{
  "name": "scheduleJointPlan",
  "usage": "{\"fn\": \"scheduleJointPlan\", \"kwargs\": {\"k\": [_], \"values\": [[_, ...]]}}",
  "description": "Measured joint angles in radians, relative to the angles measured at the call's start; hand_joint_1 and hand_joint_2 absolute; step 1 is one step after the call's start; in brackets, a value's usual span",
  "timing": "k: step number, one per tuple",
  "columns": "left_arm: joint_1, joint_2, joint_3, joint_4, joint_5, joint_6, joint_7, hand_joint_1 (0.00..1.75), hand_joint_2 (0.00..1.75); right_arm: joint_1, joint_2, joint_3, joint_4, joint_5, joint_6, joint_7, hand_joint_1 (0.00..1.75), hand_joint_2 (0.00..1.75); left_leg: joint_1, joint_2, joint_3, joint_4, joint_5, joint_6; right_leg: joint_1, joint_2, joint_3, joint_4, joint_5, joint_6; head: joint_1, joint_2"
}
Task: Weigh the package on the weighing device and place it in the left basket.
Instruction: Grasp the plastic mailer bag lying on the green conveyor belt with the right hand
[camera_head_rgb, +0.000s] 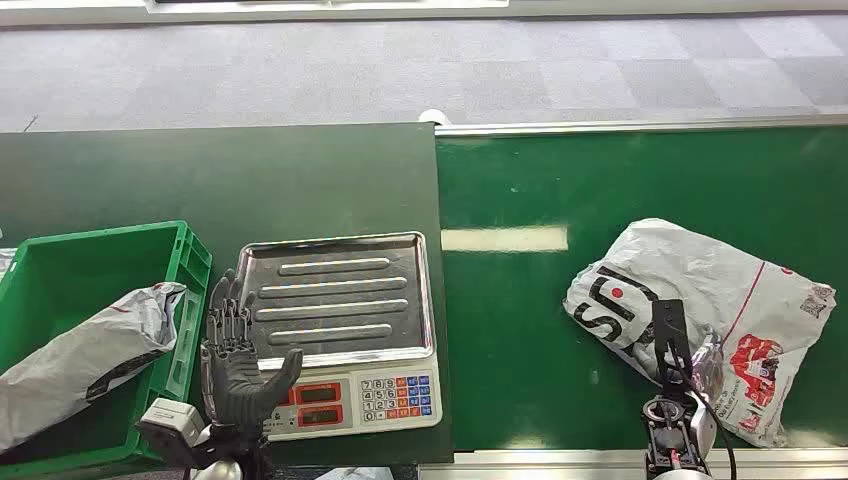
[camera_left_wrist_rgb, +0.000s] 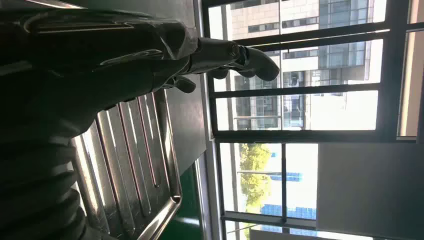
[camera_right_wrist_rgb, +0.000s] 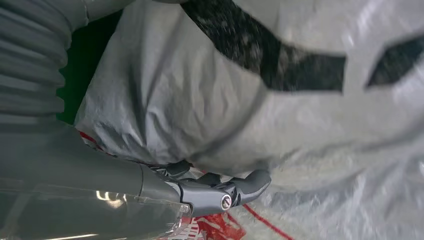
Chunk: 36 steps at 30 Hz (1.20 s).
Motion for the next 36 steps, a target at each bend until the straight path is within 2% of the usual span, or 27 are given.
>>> {"fn": "scheduleJointPlan", "kwargs": {"k": [1,2,4,10,16,18,19,23,25,30,36], "values": [[-0.002,0.0,0.0,0.002,0.0,0.001,0.0,0.0,1.75,-0.002,-0.002,0.002,0.006,0.007,0.011,0.013,0.62,1.75,0.0,0.0,0.0,0.0,0.0,0.0,0.0,0.0,0.0,0.0,0.0,0.0,0.0,0.0],[-0.004,-0.001,0.0,0.005,0.0,0.002,0.0,0.0,1.75,-0.004,-0.005,0.006,0.012,0.015,0.023,0.027,0.9,1.75,0.0,0.0,0.001,0.0,0.0,0.0,0.0,0.0,0.0,0.0,0.0,0.0,0.0,0.0],[-0.013,-0.001,-0.001,0.015,0.0,0.007,0.0,0.0,1.75,-0.011,-0.013,0.016,0.034,0.038,0.065,0.067,1.75,1.75,0.0,0.0,0.002,0.0,0.0,0.0,0.0,0.0,0.001,0.0,0.0,0.0,0.0,0.0],[-0.022,-0.002,-0.002,0.035,0.0,0.021,0.0,0.0,1.75,-0.026,-0.029,0.023,0.059,0.047,0.093,0.068,1.75,1.75,0.0,0.002,0.007,0.0,-0.001,0.001,0.0,0.001,0.006,-0.002,0.0,0.001,0.001,0.0],[-0.021,-0.002,-0.002,0.038,0.001,0.031,0.0,0.0,1.75,-0.027,-0.028,0.017,0.059,0.034,0.026,-0.024,1.75,1.75,0.0,0.001,0.007,0.001,0.001,0.002,0.0,0.001,0.007,-0.002,0.004,0.002,0.0,0.0],[-0.02,-0.002,-0.002,0.037,0.001,0.035,0.0,0.0,1.75,-0.026,-0.023,0.015,0.053,0.028,-0.01,-0.082,1.75,1.75,0.0,0.001,0.006,0.001,0.001,0.002,0.0,0.001,0.007,-0.002,0.004,0.002,0.0,0.0],[-0.018,-0.002,-0.002,0.036,0.001,0.038,0.0,0.0,1.75,-0.022,-0.018,0.013,0.045,0.016,-0.04,-0.136,1.75,1.75,0.0,0.001,0.005,0.001,0.001,0.002,0.0,0.001,0.007,-0.002,0.004,0.002,0.0,0.0],[-0.004,-0.002,0.002,0.014,0.0,0.042,0.0,0.0,1.75,0.01,0.032,0.004,-0.063,-0.067,-0.169,-0.444,1.75,1.75,0.0,0.001,0.002,0.001,0.002,0.002,0.0,0.001,0.003,-0.001,0.004,0.002,0.0,0.0],[0.0,-0.001,0.004,0.0,-0.001,0.041,0.0,0.0,1.75,0.035,0.065,0.007,-0.155,-0.089,-0.197,-0.53,1.75,1.75,0.0,0.0,0.001,0.001,0.002,0.002,0.001,-0.001,0.003,-0.001,0.003,0.002,0.0,0.0],[0.001,-0.001,0.009,-0.025,-0.001,0.036,0.0,0.0,1.75,0.104,0.139,0.044,-0.381,-0.093,-0.22,-0.604,1.75,1.75,0.0,0.0,-0.002,0.001,0.002,0.002,0.001,-0.001,0.0,-0.001,0.003,0.002,0.0,0.0],[-0.015,-0.001,0.014,-0.044,-0.01,0.023,0.0,0.0,1.75,0.142,0.202,0.154,-0.559,-0.033,-0.217,-0.62,1.75,1.75,0.0,0.0,-0.002,0.001,0.002,0.002,0.0,-0.001,0.0,-0.001,0.003,0.002,0.0,0.0]]}}
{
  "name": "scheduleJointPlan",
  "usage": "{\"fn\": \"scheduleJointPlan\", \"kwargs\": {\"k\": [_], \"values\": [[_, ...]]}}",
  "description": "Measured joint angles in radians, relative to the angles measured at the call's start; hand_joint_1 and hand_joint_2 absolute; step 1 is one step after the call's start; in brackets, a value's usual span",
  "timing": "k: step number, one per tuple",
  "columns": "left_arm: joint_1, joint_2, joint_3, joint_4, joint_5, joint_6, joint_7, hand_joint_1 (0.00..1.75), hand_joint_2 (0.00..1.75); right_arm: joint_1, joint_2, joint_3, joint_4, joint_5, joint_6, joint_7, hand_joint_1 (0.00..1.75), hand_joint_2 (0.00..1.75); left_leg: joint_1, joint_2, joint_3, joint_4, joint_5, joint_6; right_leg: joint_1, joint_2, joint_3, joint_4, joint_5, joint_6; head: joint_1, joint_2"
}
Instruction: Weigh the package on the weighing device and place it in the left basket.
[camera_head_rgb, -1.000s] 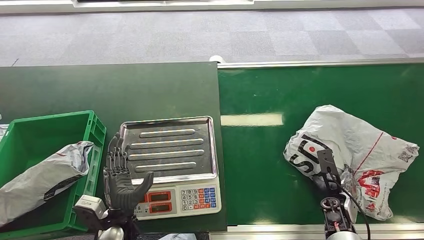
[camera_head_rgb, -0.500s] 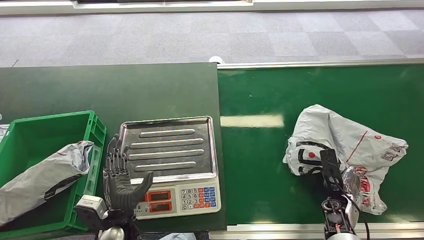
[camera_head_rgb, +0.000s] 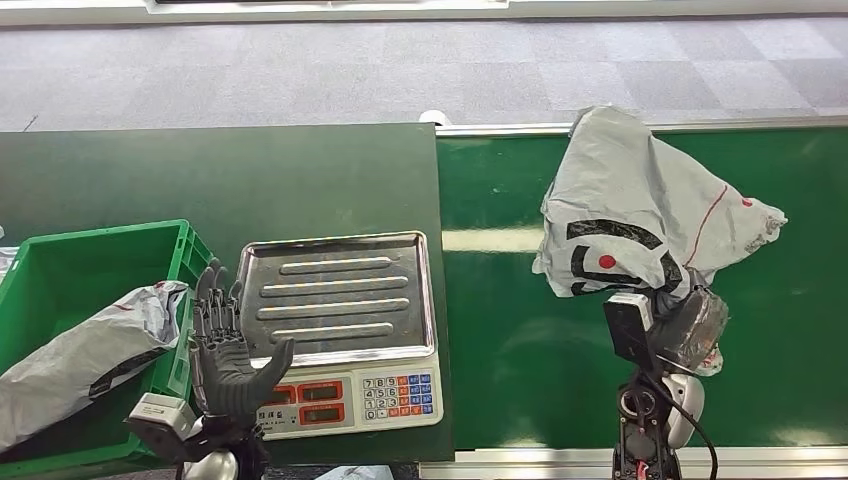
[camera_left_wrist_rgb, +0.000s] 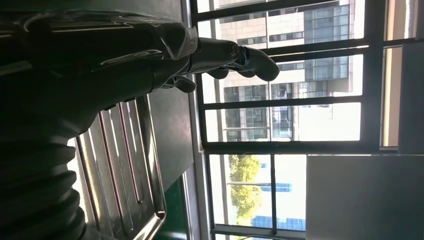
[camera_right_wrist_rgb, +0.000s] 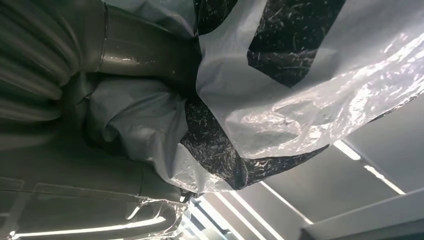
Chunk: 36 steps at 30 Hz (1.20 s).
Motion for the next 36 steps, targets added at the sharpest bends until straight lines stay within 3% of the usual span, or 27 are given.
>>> {"fn": "scheduleJointPlan", "kwargs": {"k": [13,17,36], "values": [[-0.068,-0.001,0.003,-0.011,0.012,-0.068,0.0,0.0,1.75,-0.071,0.048,0.293,-0.026,0.273,0.187,0.141,1.75,1.75,0.0,0.0,-0.001,0.0,0.001,-0.001,0.0,0.001,-0.001,0.001,0.001,0.0,0.0,0.0],[-0.107,-0.004,0.004,-0.009,0.016,-0.084,0.0,0.0,1.75,-0.099,0.075,0.36,0.024,0.324,0.19,0.185,1.75,1.75,0.0,0.0,-0.001,0.0,0.002,0.0,0.0,0.0,-0.001,0.001,0.001,0.0,0.0,0.0],[-0.162,-0.015,0.002,0.024,0.023,-0.096,0.0,0.0,1.75,-0.119,0.114,0.459,0.113,0.328,0.188,0.181,1.75,1.75,0.0,0.0,-0.001,0.0,0.002,0.0,0.0,0.0,-0.002,0.001,0.001,0.0,0.0,0.0]]}}
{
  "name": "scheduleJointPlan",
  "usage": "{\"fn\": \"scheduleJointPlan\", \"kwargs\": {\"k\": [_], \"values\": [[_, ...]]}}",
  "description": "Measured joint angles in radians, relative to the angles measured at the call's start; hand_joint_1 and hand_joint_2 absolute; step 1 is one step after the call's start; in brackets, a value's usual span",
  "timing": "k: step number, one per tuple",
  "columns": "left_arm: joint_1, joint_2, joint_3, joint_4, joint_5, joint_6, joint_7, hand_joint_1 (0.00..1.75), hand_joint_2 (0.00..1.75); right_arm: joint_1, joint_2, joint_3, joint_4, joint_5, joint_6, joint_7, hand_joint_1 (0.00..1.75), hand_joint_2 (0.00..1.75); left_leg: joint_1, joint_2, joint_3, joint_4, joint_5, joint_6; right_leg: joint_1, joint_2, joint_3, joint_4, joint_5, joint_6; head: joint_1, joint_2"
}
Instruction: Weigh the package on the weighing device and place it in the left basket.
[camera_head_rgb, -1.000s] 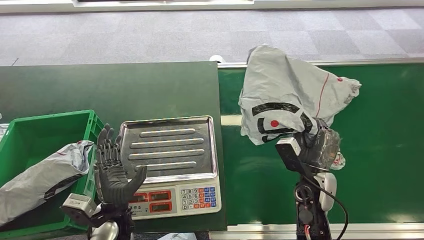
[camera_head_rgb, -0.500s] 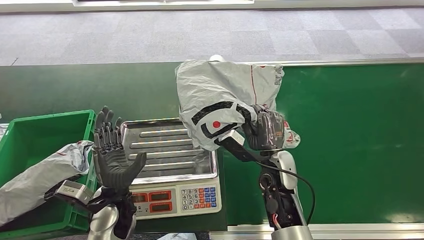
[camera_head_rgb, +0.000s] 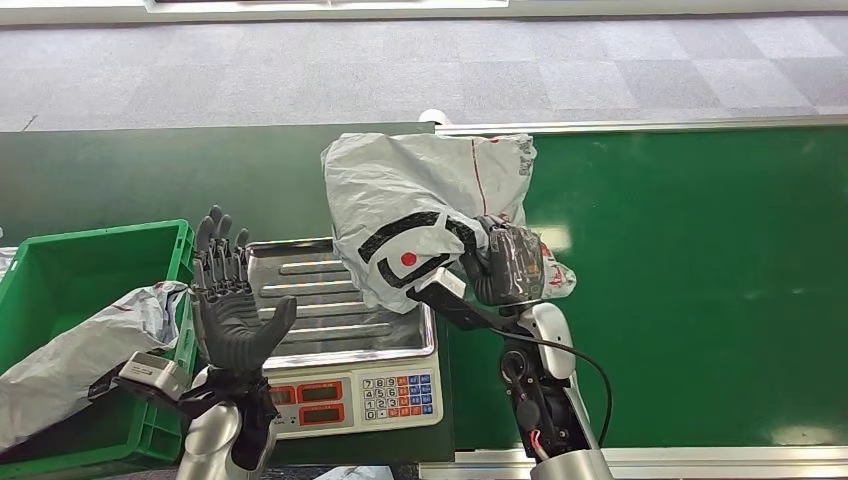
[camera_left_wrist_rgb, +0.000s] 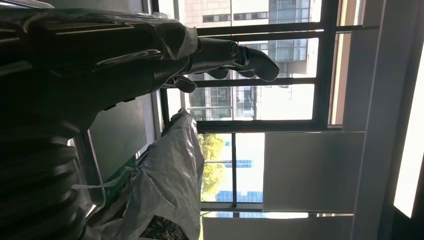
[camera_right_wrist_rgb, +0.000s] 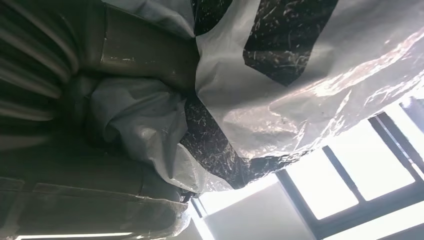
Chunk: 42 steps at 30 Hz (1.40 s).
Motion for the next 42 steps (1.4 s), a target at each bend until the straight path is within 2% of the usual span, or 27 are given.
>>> {"fn": "scheduleJointPlan", "kwargs": {"k": [7,11,42], "values": [[-0.01,0.0,-0.003,0.025,0.007,-0.003,0.0,0.0,1.75,-0.004,0.021,0.042,0.039,-0.002,0.007,-0.022,1.71,1.75,0.0,0.0,0.0,0.0,0.0,0.0,0.0,0.0,0.0,0.0,0.0,0.0,0.0,0.0],[-0.01,0.002,-0.003,0.029,0.009,-0.004,0.0,0.0,1.75,-0.014,0.023,0.053,0.068,-0.017,0.008,-0.032,0.01,1.75,0.0,0.0,0.0,0.0,0.0,0.0,0.0,0.0,0.0,0.0,0.0,0.0,0.0,0.0],[0.01,0.007,0.002,0.032,0.009,0.001,0.0,0.0,1.75,-0.047,0.03,0.082,0.14,-0.129,-0.002,-0.11,0.0,1.75,0.0,0.0,0.0,0.0,0.0,0.0,0.0,0.0,0.0,0.0,0.0,0.0,0.0,0.0]]}}
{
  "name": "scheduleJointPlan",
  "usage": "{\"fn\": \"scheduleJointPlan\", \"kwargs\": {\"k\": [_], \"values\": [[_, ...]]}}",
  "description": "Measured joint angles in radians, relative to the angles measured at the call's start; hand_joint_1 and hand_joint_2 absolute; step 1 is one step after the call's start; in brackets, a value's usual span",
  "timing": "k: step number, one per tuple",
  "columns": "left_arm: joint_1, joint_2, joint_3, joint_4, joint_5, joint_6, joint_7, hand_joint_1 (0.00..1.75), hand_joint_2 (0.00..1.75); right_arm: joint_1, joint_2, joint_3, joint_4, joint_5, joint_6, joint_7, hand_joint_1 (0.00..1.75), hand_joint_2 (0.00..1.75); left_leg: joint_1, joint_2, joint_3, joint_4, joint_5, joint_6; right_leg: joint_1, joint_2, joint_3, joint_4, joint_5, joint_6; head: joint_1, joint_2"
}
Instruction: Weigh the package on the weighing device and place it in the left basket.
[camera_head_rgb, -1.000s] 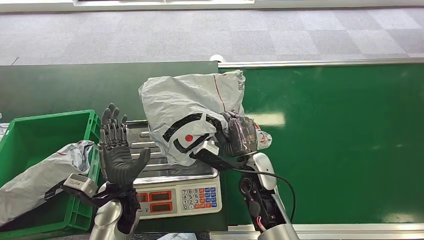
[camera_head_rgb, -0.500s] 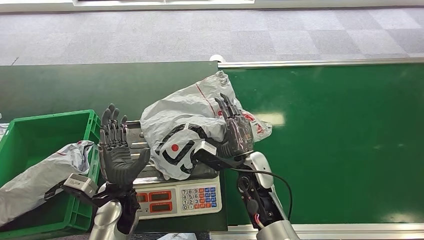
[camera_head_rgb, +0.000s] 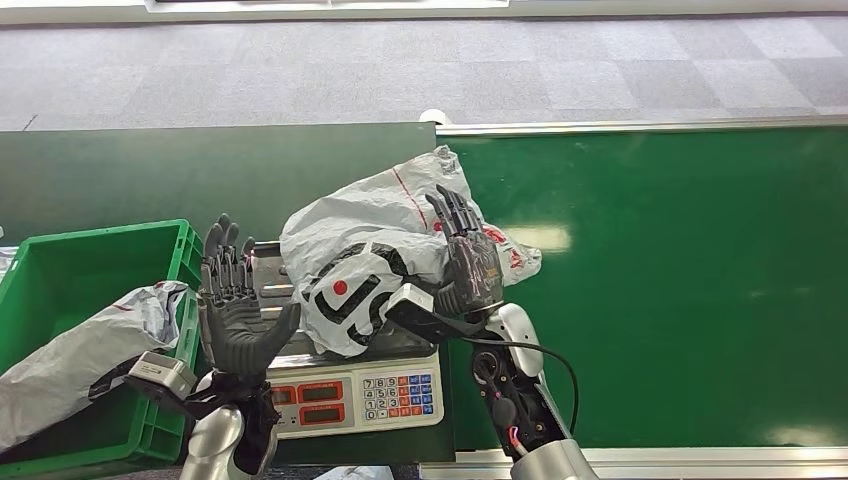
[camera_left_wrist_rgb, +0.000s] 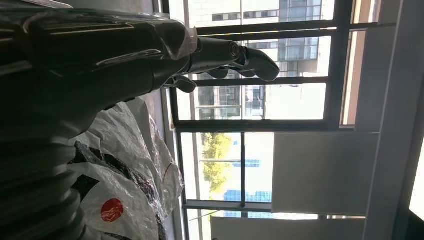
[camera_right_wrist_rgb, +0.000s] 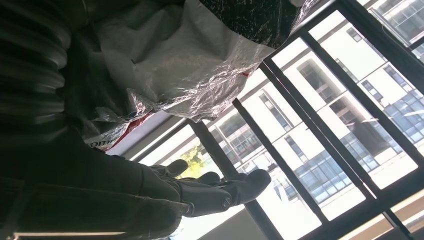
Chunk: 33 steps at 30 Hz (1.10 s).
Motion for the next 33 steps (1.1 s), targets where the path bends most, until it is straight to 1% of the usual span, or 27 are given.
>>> {"fn": "scheduleJointPlan", "kwargs": {"k": [5,7,10,12,15,20,24,29,33], "values": [[0.006,-0.001,0.0,-0.004,-0.002,0.002,0.0,0.0,1.75,-0.002,0.0,0.003,0.0,-0.022,0.01,-0.01,0.0,1.75,0.0,0.0,0.0,0.0,0.0,0.0,0.0,0.0,0.0,0.0,0.0,0.0,0.0,0.0],[0.008,-0.002,0.001,-0.005,-0.003,0.003,0.0,0.0,1.75,-0.005,0.004,0.004,0.0,-0.055,0.032,-0.035,0.0,1.75,0.0,0.0,0.0,0.0,0.0,0.0,0.0,0.0,0.0,0.0,0.0,0.0,0.0,0.0],[0.006,-0.008,0.0,-0.004,-0.007,0.005,0.0,0.0,1.75,-0.01,0.019,0.02,-0.007,-0.166,0.132,-0.096,0.0,1.75,0.0,0.0,0.0,0.0,0.0,0.0,0.0,0.0,0.0,0.0,0.0,0.0,0.0,0.0],[0.001,-0.012,0.0,0.0,-0.009,0.009,0.0,0.0,1.75,-0.016,0.028,0.052,-0.018,-0.24,0.206,-0.119,0.0,1.75,0.0,0.001,0.0,0.0,0.0,0.0,0.0,0.0,0.0,0.0,0.0,0.0,0.0,0.0],[-0.005,-0.017,0.0,0.005,-0.01,0.017,0.0,0.0,1.75,-0.024,0.03,0.098,-0.032,-0.306,0.259,-0.126,0.0,1.75,0.0,0.0,0.0,0.0,0.0,0.0,0.0,0.0,0.0,0.0,0.0,0.0,0.0,0.0],[-0.017,-0.019,0.0,0.014,-0.01,0.029,0.0,0.0,1.75,-0.042,0.031,0.209,-0.068,-0.477,0.352,-0.128,0.0,1.75,0.0,0.0,0.0,0.0,0.0,0.0,0.0,0.0,0.0,0.0,0.0,0.0,0.0,0.0],[-0.034,-0.024,0.0,0.027,-0.01,0.032,0.0,0.0,1.75,-0.054,0.03,0.258,-0.09,-0.58,0.419,-0.128,0.0,1.75,0.0,0.0,0.0,0.0,0.0,0.0,0.0,0.0,0.0,0.0,0.0,0.0,0.0,0.0],[-0.041,-0.026,0.0,0.038,-0.01,0.033,0.0,0.0,1.75,-0.056,0.03,0.273,-0.101,-0.616,0.433,-0.128,0.0,1.75,0.0,0.0,0.0,0.0,0.0,0.0,0.0,0.0,0.0,0.0,0.0,0.0,0.0,0.0],[-0.04,-0.026,0.0,0.04,-0.013,0.032,0.0,0.0,1.75,-0.048,0.025,0.272,-0.125,-0.629,0.381,-0.128,0.0,1.75,0.0,0.0,0.0,0.0,0.0,0.0,0.0,0.0,-0.001,0.0,0.0,0.0,0.0,0.0]]}}
